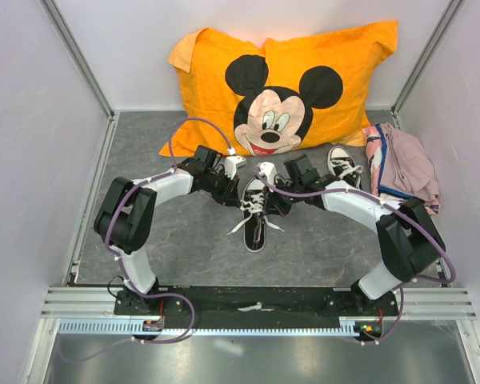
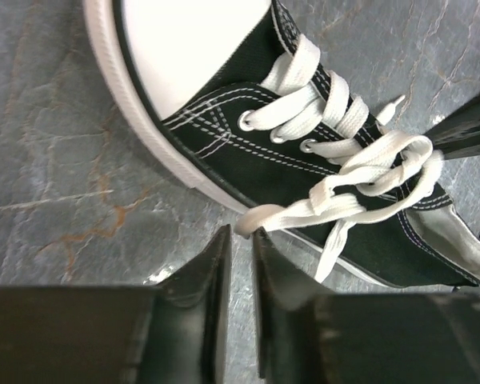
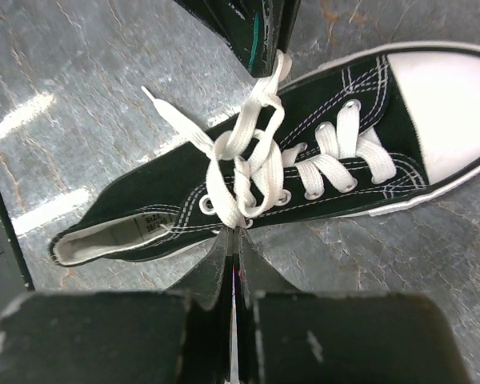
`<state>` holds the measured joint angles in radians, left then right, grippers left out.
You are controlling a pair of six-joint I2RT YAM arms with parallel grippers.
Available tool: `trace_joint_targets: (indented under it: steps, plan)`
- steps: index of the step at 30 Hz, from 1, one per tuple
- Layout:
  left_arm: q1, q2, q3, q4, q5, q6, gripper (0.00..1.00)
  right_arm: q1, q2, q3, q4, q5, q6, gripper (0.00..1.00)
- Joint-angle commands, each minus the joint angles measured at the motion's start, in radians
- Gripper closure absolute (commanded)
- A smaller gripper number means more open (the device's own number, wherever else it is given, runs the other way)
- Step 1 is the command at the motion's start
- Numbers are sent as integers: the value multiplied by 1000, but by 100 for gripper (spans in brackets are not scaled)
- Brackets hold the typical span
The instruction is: Tie the shoes
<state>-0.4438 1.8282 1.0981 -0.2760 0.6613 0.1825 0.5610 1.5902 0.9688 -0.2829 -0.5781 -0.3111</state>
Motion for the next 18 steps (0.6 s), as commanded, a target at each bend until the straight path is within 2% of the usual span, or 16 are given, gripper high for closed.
trace_joint_targets:
  steps: [1, 4, 11, 15, 18]
  plan:
    - [27, -92, -30, 61, 44, -38, 66, -3, -73, -5, 11, -25, 27, 100]
    - [42, -134, -66, 87, 47, -52, 57, -10, -85, -8, 10, -26, 50, 100]
    - [82, -301, -245, 221, 70, -67, 50, -12, -93, 8, 11, -46, 119, 100]
    - [85, -441, -372, 438, 118, -67, 39, -12, -87, 13, 25, -68, 182, 100]
    - [68, -469, -403, 474, 126, -63, 36, -12, -82, 10, 53, -78, 236, 100]
